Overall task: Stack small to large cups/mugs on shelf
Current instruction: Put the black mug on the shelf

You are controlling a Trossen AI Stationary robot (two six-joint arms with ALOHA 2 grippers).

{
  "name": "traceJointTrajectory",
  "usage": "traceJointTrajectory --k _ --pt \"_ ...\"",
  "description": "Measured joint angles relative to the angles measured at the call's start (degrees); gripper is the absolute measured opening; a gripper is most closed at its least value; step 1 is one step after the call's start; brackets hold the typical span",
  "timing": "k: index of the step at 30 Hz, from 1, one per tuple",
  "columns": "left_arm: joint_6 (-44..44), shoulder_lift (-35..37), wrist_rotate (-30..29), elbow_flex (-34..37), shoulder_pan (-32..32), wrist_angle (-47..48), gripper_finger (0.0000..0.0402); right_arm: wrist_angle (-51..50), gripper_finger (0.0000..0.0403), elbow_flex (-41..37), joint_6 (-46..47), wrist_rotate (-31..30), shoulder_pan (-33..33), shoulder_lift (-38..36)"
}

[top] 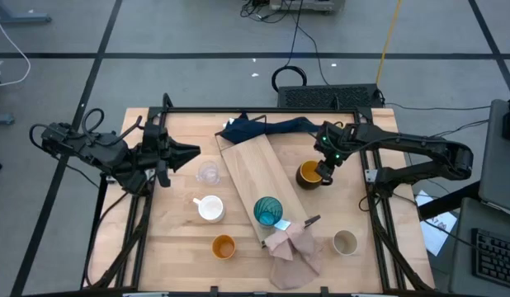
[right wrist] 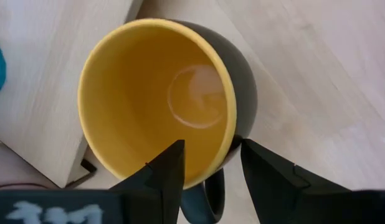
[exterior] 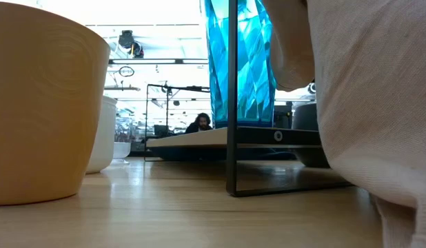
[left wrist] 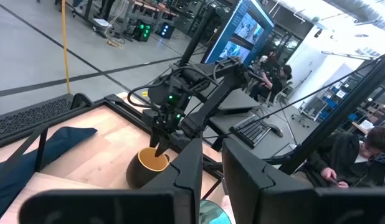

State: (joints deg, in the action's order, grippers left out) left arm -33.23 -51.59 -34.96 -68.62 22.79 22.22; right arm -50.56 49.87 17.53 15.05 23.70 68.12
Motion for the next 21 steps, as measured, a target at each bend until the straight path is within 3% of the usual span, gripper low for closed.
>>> traceJointTrajectory --k 7,15,21 --pt "0.0 0.0 0.0 0.0 0.0 0.2 0.0061 0.2 0.0128 0.0 -0.3 0.0 -0.2 0.0" --pt "-0.2 0.0 0.1 0.0 0.0 0.2 0.0061 0.7 0.0012 -0.1 -2.3 -0.6 -0.2 0.2" --pt "-0.4 0.0 0.2 0.0 0.0 0.2 0.0061 1.2 0.0006 0.0 -3.3 -0.7 -0.3 0.1"
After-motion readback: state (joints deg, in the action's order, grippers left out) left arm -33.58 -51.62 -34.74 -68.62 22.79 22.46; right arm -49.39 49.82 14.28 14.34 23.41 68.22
